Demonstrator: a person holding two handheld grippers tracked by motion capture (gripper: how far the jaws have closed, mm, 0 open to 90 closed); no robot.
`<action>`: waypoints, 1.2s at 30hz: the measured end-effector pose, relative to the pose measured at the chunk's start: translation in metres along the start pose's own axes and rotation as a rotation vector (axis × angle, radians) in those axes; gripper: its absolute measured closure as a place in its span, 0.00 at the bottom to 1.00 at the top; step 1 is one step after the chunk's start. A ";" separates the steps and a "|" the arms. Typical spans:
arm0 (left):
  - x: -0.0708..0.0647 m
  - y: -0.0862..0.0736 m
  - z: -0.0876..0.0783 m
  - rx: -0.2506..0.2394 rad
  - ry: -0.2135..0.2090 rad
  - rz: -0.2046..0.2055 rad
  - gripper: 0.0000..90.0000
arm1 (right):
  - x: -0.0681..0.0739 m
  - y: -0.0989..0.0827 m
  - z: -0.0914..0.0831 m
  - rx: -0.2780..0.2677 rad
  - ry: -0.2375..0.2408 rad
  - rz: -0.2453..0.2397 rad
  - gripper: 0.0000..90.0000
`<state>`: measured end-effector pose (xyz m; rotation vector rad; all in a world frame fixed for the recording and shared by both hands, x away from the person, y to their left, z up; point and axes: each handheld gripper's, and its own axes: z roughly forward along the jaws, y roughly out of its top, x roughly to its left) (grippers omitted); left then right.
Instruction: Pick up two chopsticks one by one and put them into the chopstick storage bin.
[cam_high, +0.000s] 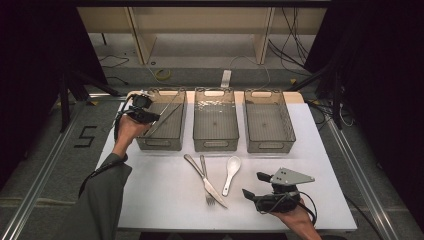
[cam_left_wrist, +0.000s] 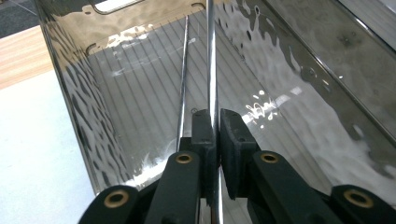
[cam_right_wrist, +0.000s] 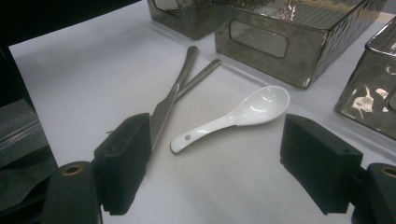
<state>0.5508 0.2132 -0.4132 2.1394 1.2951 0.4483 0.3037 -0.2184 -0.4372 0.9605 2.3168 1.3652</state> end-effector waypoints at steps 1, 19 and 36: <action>-0.001 0.000 0.001 0.011 0.001 0.006 0.93 | 0.000 0.000 0.000 0.000 -0.001 -0.001 0.29; -0.020 -0.002 -0.031 -0.080 -0.052 -0.027 0.34 | -0.001 0.000 0.001 0.000 0.000 0.013 0.29; -0.075 -0.045 -0.069 -0.261 -0.234 -0.046 0.25 | -0.007 0.008 0.018 0.034 0.007 0.040 0.39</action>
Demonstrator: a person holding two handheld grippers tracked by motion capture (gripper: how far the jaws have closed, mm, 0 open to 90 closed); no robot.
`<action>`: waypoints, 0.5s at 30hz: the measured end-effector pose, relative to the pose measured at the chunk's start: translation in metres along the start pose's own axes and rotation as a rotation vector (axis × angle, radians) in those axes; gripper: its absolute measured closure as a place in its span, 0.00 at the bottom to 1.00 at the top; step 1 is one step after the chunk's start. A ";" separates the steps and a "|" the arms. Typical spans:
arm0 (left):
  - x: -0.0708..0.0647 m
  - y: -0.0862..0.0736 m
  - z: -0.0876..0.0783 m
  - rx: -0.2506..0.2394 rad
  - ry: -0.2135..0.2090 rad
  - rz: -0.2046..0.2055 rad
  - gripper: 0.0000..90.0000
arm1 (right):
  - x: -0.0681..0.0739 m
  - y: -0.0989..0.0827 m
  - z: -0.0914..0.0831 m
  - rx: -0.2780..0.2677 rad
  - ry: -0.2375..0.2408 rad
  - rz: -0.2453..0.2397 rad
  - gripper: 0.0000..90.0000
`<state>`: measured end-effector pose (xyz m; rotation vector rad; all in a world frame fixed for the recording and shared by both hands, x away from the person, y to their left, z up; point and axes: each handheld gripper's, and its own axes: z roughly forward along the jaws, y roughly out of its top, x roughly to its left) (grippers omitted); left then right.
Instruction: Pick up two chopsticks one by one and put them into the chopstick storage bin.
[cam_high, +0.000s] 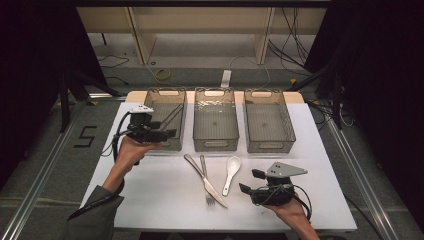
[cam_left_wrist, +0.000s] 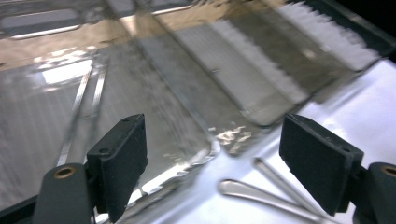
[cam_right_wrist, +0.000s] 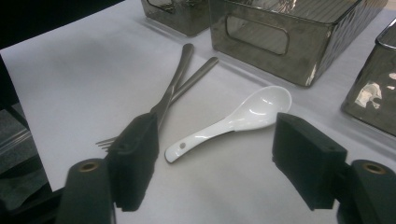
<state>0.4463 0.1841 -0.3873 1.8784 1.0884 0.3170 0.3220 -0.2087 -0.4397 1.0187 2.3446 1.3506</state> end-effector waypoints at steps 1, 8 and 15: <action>-0.003 -0.002 -0.001 -0.004 -0.012 0.005 0.24 | -0.001 0.001 0.002 0.000 0.005 0.004 0.41; -0.025 -0.021 -0.012 -0.059 -0.083 0.028 0.23 | -0.002 0.008 0.015 0.007 0.033 0.022 0.49; -0.027 -0.041 -0.014 -0.038 -0.147 -0.022 0.20 | -0.002 0.013 0.025 0.013 0.047 0.017 0.54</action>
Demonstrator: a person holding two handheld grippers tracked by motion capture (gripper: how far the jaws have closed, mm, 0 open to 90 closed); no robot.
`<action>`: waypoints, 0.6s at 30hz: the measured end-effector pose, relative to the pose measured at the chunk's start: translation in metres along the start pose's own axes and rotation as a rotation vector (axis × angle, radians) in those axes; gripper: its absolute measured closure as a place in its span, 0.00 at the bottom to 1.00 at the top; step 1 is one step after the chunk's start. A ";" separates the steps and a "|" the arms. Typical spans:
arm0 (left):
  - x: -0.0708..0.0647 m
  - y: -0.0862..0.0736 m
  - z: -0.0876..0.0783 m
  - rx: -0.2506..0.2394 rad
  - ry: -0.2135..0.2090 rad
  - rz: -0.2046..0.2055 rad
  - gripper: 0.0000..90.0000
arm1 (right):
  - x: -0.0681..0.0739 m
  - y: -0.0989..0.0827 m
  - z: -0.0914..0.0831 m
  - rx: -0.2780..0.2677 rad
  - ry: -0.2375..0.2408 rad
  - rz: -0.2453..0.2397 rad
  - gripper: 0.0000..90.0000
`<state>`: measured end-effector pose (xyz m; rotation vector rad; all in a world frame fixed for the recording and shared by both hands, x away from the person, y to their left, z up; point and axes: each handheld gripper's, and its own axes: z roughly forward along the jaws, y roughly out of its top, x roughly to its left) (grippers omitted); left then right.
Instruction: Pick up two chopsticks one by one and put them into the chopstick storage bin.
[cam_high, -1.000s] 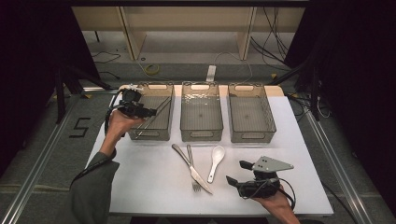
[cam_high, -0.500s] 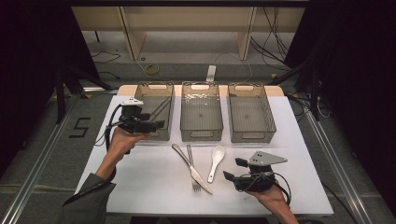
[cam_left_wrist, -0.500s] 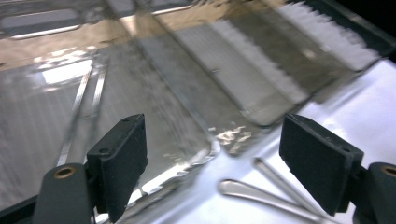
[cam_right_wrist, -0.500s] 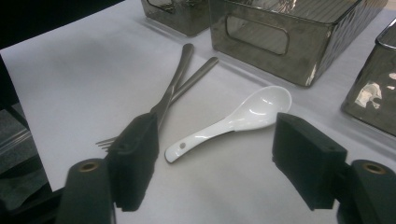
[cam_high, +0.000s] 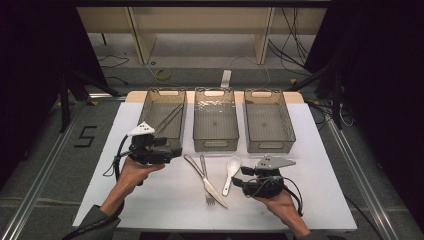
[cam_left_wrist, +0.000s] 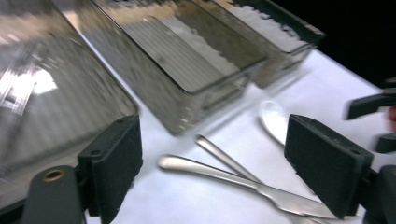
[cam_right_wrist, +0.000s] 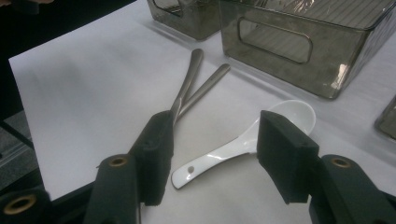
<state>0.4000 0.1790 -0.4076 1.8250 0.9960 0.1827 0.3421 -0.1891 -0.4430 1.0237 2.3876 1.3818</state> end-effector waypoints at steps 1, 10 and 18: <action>-0.002 -0.002 -0.001 0.000 -0.007 0.003 0.19 | 0.000 0.000 0.001 0.005 0.000 -0.004 0.55; -0.005 -0.015 -0.009 -0.018 0.024 0.047 0.18 | -0.002 0.003 0.011 0.027 -0.001 -0.017 0.67; -0.009 -0.021 -0.017 -0.033 0.023 0.052 0.18 | 0.000 0.006 0.021 0.047 0.016 -0.041 0.80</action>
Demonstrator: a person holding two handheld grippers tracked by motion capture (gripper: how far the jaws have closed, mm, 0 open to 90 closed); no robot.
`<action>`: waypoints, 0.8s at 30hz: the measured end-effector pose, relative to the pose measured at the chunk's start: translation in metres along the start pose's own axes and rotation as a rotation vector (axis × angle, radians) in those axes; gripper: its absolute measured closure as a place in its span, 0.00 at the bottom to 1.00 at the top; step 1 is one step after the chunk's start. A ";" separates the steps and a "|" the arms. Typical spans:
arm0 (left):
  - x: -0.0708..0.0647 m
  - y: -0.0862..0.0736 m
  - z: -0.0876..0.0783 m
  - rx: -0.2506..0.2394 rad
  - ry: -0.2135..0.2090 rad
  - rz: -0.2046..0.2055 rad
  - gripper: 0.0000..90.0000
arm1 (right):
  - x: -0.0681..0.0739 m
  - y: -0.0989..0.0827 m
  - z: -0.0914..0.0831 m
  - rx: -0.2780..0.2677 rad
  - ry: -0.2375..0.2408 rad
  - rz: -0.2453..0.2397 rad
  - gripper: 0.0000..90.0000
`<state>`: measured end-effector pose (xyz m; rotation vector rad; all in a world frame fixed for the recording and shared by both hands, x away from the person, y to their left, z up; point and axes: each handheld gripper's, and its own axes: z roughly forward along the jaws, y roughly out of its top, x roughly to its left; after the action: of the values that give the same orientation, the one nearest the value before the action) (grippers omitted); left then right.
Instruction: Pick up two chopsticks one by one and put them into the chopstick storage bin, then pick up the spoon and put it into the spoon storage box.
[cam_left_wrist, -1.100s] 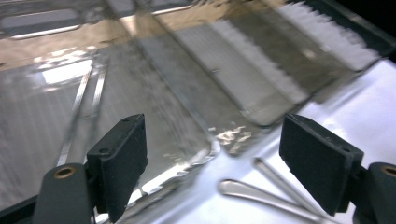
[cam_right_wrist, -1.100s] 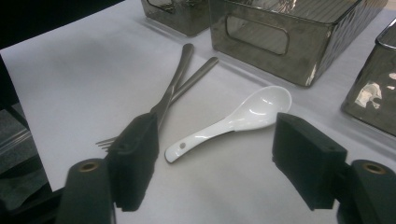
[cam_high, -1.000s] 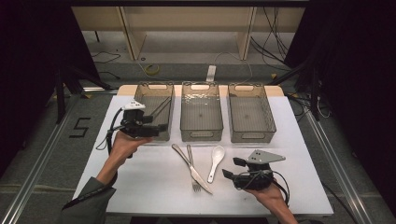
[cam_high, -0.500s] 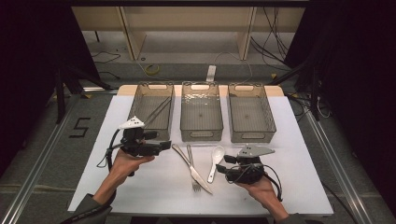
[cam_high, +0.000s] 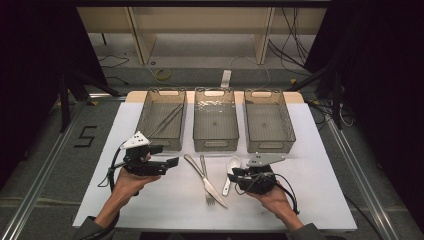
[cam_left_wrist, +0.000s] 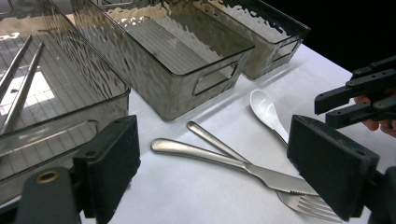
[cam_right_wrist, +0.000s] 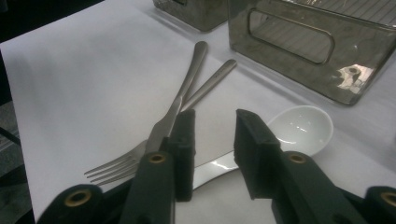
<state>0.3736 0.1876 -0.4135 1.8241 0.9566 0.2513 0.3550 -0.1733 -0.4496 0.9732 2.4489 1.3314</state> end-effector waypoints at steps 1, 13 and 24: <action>0.000 -0.001 -0.001 0.000 -0.001 0.002 0.18 | 0.000 0.000 0.001 0.003 0.000 -0.002 0.82; -0.004 -0.006 -0.005 -0.004 -0.003 0.008 0.18 | 0.004 0.002 0.012 0.042 0.009 -0.027 0.99; -0.008 -0.009 -0.007 -0.007 -0.003 0.024 0.18 | 0.008 0.003 0.023 0.087 0.025 -0.043 1.00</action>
<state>0.3605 0.1880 -0.4159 1.8300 0.9312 0.2667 0.3611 -0.1511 -0.4594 0.9235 2.5507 1.2398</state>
